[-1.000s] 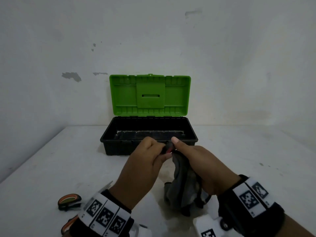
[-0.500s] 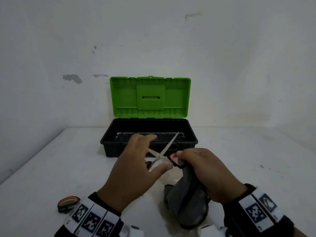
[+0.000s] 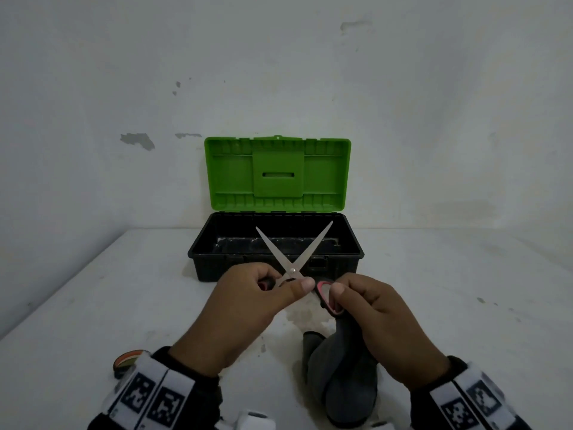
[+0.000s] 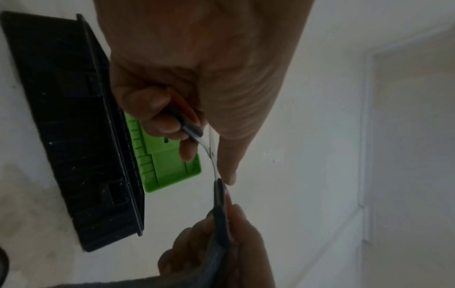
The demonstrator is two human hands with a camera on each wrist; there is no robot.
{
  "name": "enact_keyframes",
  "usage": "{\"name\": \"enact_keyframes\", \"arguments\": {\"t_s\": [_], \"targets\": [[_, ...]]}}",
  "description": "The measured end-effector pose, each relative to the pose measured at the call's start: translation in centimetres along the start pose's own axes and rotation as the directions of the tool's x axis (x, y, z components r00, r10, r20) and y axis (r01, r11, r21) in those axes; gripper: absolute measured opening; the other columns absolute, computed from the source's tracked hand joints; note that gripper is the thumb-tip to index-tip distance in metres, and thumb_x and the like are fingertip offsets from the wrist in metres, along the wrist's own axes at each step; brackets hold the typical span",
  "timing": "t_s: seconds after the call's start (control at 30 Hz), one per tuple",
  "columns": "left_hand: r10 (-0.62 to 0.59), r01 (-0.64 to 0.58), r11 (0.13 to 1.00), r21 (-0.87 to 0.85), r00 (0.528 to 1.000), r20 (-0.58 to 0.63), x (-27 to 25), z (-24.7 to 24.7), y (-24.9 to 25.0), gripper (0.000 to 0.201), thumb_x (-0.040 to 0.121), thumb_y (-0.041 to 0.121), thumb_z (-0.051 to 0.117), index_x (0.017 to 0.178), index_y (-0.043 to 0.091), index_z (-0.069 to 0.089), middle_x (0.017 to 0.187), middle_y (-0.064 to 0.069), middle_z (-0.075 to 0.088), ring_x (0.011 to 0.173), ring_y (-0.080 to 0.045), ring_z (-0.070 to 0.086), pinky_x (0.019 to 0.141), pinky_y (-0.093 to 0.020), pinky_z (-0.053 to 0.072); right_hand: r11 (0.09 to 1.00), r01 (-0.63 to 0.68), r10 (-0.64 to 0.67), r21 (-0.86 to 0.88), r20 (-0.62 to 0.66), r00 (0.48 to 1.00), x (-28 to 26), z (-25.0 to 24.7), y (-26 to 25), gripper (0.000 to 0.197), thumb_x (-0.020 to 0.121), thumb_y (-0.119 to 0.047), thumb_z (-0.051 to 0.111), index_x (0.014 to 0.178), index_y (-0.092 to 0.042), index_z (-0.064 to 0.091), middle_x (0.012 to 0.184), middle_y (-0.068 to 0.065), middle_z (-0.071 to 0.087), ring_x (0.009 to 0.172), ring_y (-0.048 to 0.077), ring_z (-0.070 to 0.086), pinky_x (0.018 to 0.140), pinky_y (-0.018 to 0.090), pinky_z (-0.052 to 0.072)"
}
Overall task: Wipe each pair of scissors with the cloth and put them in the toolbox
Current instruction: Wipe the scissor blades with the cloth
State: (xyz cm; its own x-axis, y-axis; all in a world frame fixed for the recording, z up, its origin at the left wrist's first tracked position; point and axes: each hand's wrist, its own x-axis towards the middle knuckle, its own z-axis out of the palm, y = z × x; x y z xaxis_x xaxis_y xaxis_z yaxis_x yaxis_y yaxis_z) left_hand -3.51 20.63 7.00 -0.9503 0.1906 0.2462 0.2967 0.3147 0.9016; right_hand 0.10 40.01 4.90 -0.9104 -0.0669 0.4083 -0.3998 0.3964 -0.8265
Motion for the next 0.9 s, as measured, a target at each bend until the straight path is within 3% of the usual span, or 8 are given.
{"name": "enact_keyframes", "arguments": {"t_s": [0.1,0.17,0.23,0.37,0.47,0.53,0.77,0.9], "targets": [[0.081,-0.078,0.996,0.047,0.995,-0.052,-0.2,0.1,0.0,0.045,0.067,0.053,0.080,0.071,0.009,0.069,0.051,0.002,0.045,0.045,-0.003,0.035,0.043,-0.013,0.033,0.999,-0.007,0.009,-0.045,0.048,0.999,-0.3,-0.2,-0.1,0.037,0.100,-0.039,0.049,0.067,-0.024,0.055,0.064,-0.011,0.051,0.059,0.002,0.046,0.059,0.012,0.038],[0.114,-0.109,0.991,0.075,0.991,-0.066,-0.2,0.1,0.0,0.049,0.065,0.057,0.079,0.071,0.009,0.068,0.052,-0.005,0.049,0.045,-0.004,0.036,0.044,-0.014,0.034,0.997,-0.037,0.041,-0.068,0.063,0.997,-0.4,-0.7,-0.1,0.039,0.101,-0.043,0.043,0.072,-0.022,0.057,0.068,-0.010,0.053,0.063,0.003,0.049,0.061,0.013,0.040],[0.139,-0.131,0.986,0.106,0.987,-0.080,-0.1,-0.1,0.0,0.050,0.064,0.061,0.078,0.071,0.013,0.068,0.057,-0.010,0.057,0.047,-0.006,0.040,0.045,-0.016,0.037,0.993,-0.087,0.088,-0.081,0.007,0.996,0.0,-1.4,0.2,0.034,0.101,-0.034,0.037,0.081,-0.019,0.061,0.077,-0.008,0.057,0.073,0.007,0.054,0.067,0.018,0.044],[0.175,-0.153,0.971,0.185,0.978,-0.111,-0.1,0.2,0.2,0.048,0.063,0.057,0.080,0.061,0.015,0.059,0.046,0.008,0.041,0.044,-0.005,0.035,0.044,-0.015,0.033,0.960,-0.271,0.254,-0.066,-0.197,0.947,1.5,-2.6,0.4,0.020,0.097,-0.010,0.046,0.093,-0.023,0.061,0.090,-0.002,0.062,0.080,0.010,0.057,0.066,0.025,0.043],[0.189,-0.154,0.955,0.253,0.975,-0.121,-0.1,0.5,0.2,0.049,0.064,0.057,0.080,0.057,0.017,0.054,0.044,0.010,0.037,0.043,-0.006,0.036,0.045,-0.015,0.033,0.973,-0.141,0.097,-0.180,-0.236,0.967,2.0,-2.8,-1.0,0.019,0.095,-0.009,0.056,0.095,-0.028,0.061,0.091,-0.014,0.064,0.081,-0.008,0.059,0.065,0.007,0.043],[0.190,-0.149,0.949,0.277,0.974,-0.126,-0.1,0.7,0.2,0.049,0.064,0.057,0.080,0.055,0.018,0.051,0.043,0.010,0.035,0.043,-0.006,0.037,0.046,-0.015,0.034,0.982,-0.029,-0.014,-0.185,-0.223,0.975,2.0,-2.6,-2.0,0.017,0.091,-0.008,0.065,0.096,-0.024,0.067,0.089,-0.016,0.069,0.083,-0.010,0.062,0.068,0.002,0.043],[0.197,-0.135,0.919,0.369,0.971,-0.135,0.2,0.9,0.1,0.050,0.064,0.060,0.079,0.055,0.021,0.049,0.047,0.008,0.042,0.045,-0.006,0.039,0.044,-0.017,0.032,0.997,0.070,-0.075,-0.028,-0.284,0.956,1.2,0.2,-2.8,0.015,0.078,-0.004,0.080,0.081,-0.015,0.071,0.073,-0.014,0.074,0.060,-0.001,0.067,0.055,0.003,0.044],[0.223,-0.159,0.905,0.394,0.967,-0.122,-0.1,1.0,0.2,0.047,0.065,0.060,0.077,0.054,0.024,0.047,0.048,0.008,0.043,0.049,-0.005,0.044,0.046,-0.018,0.035,0.995,0.090,-0.098,-0.038,-0.303,0.948,1.0,1.6,-2.6,0.018,0.079,-0.006,0.080,0.082,-0.024,0.078,0.075,-0.017,0.074,0.065,0.000,0.069,0.058,0.006,0.049]]}}
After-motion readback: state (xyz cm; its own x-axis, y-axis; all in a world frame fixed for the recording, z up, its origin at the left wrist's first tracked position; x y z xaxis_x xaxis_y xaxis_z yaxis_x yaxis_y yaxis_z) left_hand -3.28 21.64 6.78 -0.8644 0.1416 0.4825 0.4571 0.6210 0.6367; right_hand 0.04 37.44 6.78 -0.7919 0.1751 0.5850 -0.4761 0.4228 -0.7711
